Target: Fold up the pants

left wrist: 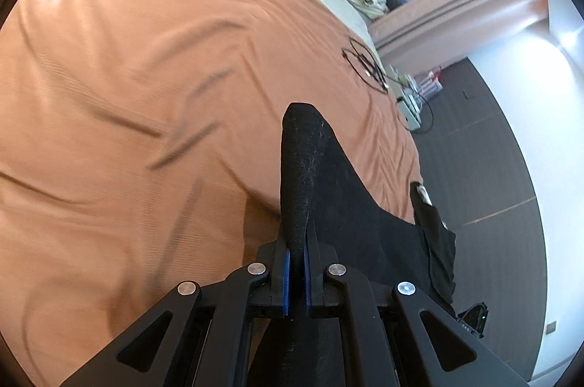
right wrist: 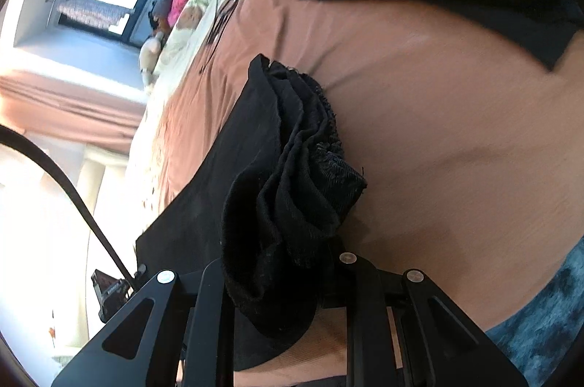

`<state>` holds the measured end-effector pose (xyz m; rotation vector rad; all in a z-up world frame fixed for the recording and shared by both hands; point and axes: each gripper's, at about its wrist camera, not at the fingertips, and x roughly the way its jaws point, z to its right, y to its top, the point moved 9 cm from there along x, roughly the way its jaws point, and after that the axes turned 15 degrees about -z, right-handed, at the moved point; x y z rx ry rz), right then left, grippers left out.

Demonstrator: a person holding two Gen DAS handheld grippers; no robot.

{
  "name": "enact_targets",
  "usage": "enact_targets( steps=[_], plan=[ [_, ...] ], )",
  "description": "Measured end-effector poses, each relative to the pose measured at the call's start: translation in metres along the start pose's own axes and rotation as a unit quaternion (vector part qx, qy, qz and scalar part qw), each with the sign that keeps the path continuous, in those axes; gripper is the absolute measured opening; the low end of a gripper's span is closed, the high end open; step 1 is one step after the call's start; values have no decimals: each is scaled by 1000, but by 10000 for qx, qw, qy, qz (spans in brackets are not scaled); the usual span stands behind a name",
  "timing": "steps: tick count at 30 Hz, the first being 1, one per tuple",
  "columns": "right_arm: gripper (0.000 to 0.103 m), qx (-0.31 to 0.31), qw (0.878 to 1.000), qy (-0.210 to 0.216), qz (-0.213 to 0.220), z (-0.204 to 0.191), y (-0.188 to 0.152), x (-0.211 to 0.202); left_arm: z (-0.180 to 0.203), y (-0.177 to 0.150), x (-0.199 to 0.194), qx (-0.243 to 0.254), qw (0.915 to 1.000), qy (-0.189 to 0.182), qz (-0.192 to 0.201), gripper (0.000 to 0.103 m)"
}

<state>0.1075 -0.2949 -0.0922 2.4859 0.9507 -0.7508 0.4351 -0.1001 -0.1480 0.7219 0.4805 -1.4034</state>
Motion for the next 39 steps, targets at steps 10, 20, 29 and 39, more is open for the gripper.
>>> enact_targets(
  steps=[10, 20, 29, 39],
  plan=[
    [16, -353, 9979, -96, -543, -56, -10, 54, -58, 6, -65, -275, 9988, 194, 358, 5],
    [16, -723, 9923, -122, -997, -95, -5, 103, -112, 13, -113, -563, 9959, 314, 634, 5],
    [16, -1002, 9862, -243, -1299, -115, 7, 136, -152, 16, -122, -866, 9943, 251, 567, 7],
    [27, -1084, 9838, -942, -1077, -89, 39, 118, -188, -25, -118, -1243, 9895, 622, 407, 30]
  ],
)
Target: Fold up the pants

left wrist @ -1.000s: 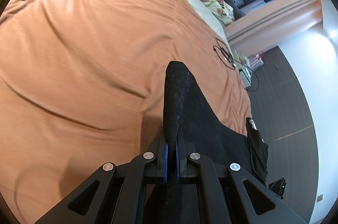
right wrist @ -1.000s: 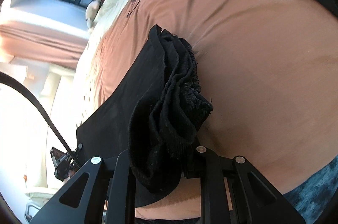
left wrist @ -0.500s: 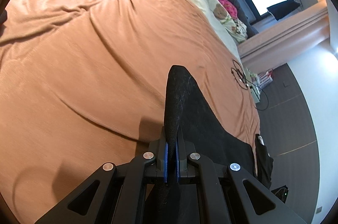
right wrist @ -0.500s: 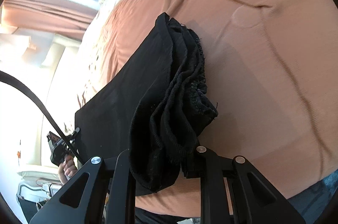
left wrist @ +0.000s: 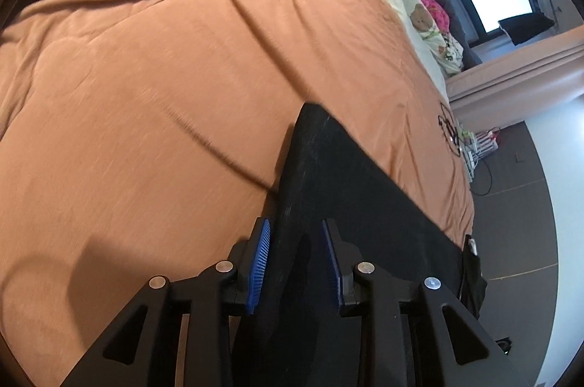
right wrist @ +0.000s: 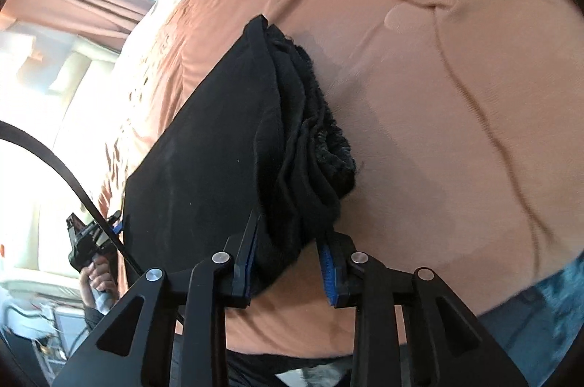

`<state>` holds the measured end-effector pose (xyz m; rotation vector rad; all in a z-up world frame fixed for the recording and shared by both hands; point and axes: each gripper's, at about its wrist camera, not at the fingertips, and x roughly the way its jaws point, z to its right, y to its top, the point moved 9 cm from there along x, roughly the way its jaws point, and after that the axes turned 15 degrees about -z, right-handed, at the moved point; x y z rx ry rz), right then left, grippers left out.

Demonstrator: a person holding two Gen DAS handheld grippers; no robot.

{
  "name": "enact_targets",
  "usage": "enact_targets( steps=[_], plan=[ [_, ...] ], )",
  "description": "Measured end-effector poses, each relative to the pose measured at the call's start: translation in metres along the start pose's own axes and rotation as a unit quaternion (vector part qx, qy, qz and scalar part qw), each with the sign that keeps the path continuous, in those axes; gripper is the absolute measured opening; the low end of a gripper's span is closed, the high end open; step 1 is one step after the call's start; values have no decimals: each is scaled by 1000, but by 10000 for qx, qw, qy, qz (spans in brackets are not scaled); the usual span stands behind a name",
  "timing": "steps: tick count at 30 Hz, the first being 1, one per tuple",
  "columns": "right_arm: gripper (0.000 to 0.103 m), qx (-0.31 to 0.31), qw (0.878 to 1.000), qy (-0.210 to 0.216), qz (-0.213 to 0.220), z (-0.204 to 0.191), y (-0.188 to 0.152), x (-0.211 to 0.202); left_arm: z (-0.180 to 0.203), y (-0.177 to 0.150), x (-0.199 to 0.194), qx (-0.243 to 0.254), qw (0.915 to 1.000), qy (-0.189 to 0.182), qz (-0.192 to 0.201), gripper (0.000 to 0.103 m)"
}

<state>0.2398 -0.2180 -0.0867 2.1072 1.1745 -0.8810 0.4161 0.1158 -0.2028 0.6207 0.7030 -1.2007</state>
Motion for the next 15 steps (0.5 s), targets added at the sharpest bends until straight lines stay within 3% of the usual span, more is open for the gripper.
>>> enact_targets(
  steps=[3, 8, 15],
  plan=[
    [27, -97, 9996, -187, 198, 5, 5, -15, -9, -16, -4, -70, 10000, -35, -44, 36],
    [28, -157, 9984, -250, 487, 9, 15, -34, -27, -47, -8, -202, 9997, 15, -110, 37],
    [28, -788, 9948, -323, 564, -24, 27, -22, -40, -81, -20, -404, 9991, -136, 1, 43]
  ],
)
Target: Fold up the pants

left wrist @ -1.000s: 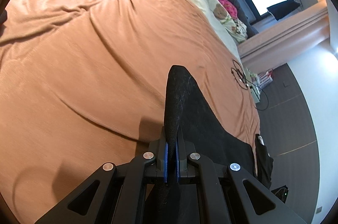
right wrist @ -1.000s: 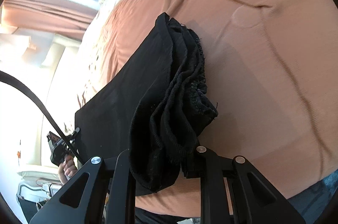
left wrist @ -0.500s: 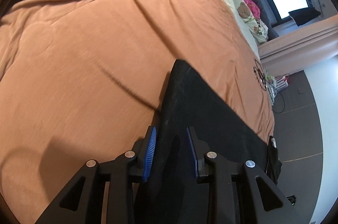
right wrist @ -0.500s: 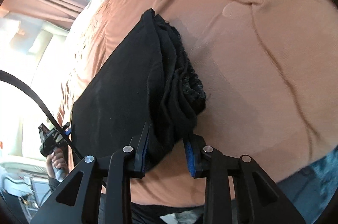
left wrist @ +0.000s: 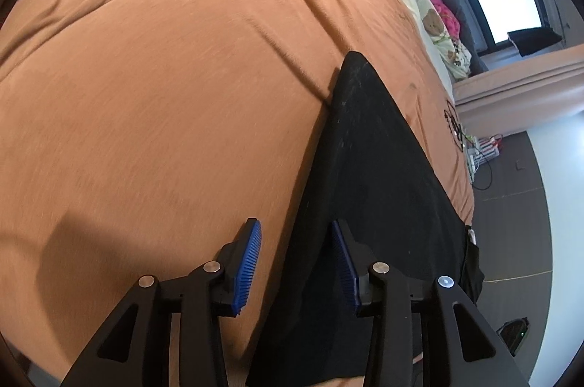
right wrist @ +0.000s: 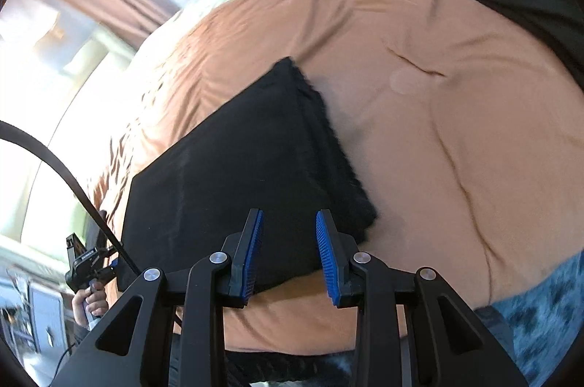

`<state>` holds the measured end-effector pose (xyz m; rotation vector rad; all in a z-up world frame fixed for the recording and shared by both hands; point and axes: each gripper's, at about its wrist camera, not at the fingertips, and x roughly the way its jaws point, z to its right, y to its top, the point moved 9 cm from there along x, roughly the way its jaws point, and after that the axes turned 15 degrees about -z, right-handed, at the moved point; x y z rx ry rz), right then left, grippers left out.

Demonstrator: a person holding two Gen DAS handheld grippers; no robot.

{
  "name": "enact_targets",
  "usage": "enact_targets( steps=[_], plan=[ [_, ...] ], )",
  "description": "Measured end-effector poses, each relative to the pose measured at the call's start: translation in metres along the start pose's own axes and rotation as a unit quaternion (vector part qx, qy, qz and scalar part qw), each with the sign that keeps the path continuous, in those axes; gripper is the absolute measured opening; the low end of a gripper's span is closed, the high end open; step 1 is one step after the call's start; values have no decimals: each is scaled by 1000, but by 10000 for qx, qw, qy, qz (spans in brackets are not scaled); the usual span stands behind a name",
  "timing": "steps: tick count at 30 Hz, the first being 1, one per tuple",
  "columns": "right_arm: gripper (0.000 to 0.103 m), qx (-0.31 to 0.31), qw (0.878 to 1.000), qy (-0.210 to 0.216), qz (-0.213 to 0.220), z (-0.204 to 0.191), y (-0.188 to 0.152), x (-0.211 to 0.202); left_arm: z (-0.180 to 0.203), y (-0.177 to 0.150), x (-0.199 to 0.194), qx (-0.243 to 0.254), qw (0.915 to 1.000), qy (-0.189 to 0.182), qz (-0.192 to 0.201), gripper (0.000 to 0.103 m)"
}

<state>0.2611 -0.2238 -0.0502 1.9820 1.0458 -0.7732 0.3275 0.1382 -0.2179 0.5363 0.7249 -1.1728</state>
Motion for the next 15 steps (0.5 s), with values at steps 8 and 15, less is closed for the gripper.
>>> enact_targets(
  steps=[8, 15],
  plan=[
    [27, -644, 9979, -49, -84, -41, 0, 41, -5, -25, -6, -134, 9997, -211, 59, 43],
    [27, -1013, 9943, -52, -329, -67, 1, 75, -2, -46, -2, -226, 9985, -460, 171, 43]
  ],
)
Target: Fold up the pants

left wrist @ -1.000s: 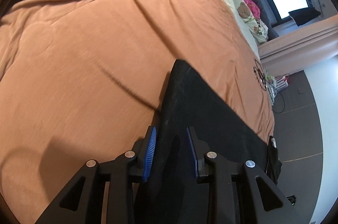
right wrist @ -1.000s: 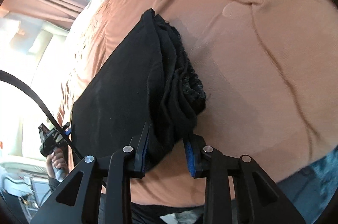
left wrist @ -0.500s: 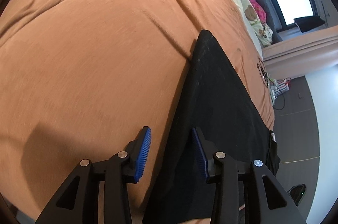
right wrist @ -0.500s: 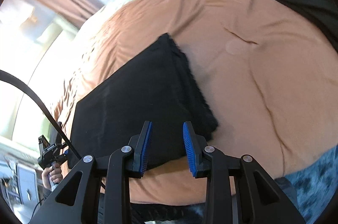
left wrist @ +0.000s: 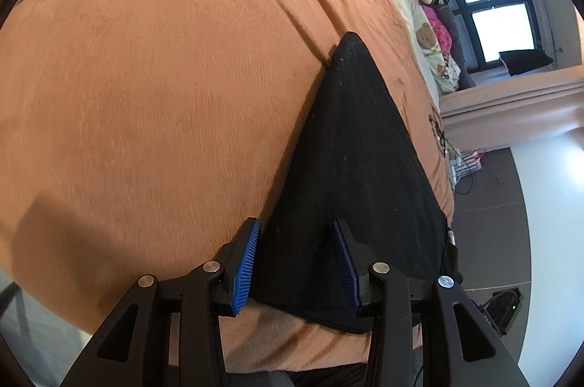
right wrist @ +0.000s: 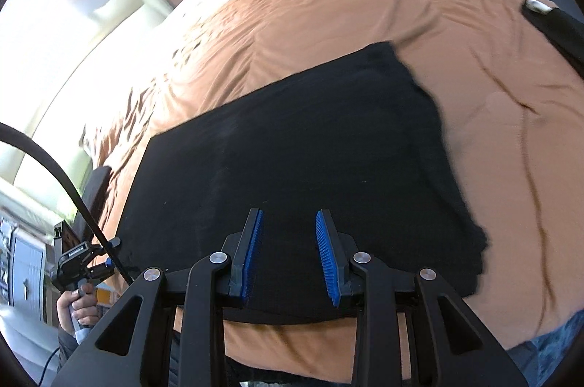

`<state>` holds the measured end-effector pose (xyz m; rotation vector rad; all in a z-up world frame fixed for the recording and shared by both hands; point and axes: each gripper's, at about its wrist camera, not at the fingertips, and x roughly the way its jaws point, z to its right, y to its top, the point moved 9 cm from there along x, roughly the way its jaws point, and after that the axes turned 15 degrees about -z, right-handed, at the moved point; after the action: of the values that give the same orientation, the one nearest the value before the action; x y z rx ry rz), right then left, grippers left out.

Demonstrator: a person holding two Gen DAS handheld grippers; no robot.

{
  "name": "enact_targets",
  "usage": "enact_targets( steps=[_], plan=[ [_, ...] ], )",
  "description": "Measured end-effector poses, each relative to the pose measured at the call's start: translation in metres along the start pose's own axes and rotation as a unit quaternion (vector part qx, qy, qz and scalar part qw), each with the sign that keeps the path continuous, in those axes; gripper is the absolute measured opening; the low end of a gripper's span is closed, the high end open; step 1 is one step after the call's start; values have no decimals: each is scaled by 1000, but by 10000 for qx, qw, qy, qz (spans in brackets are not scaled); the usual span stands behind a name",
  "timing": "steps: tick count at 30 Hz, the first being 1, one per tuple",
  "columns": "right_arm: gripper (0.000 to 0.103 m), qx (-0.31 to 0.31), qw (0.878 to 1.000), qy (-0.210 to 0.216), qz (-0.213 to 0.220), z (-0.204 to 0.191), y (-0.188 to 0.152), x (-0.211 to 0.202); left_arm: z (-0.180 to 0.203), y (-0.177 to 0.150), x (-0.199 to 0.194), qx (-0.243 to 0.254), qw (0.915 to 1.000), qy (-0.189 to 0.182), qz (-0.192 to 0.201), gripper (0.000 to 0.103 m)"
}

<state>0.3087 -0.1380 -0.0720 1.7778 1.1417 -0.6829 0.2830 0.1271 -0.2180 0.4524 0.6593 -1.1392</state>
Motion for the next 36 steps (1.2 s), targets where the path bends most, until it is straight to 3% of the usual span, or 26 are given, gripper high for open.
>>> enact_targets(
  steps=[5, 13, 17, 21, 25, 36],
  plan=[
    [28, -336, 9987, 109, -374, -30, 7, 34, 2, -4, 0, -80, 9995, -180, 251, 43],
    [27, -893, 9936, -130, -672, -70, 22, 82, 3, -5, 1, -12, 9975, 7, 701, 42],
    [20, -1074, 9913, -239, -722, -84, 29, 100, -4, -5, -1, -236, 9966, -192, 764, 32],
    [15, -1161, 9898, -322, -757, -97, 40, 121, 1, -10, -6, -112, 9961, -211, 850, 19],
    [10, -1181, 9889, -378, -814, -104, 45, 136, 5, -13, -11, -69, 9948, -366, 946, 15],
    [9, -1307, 9811, -149, -1422, -122, -15, 158, 3, -16, -9, -140, 9944, -443, 951, 17]
  ],
)
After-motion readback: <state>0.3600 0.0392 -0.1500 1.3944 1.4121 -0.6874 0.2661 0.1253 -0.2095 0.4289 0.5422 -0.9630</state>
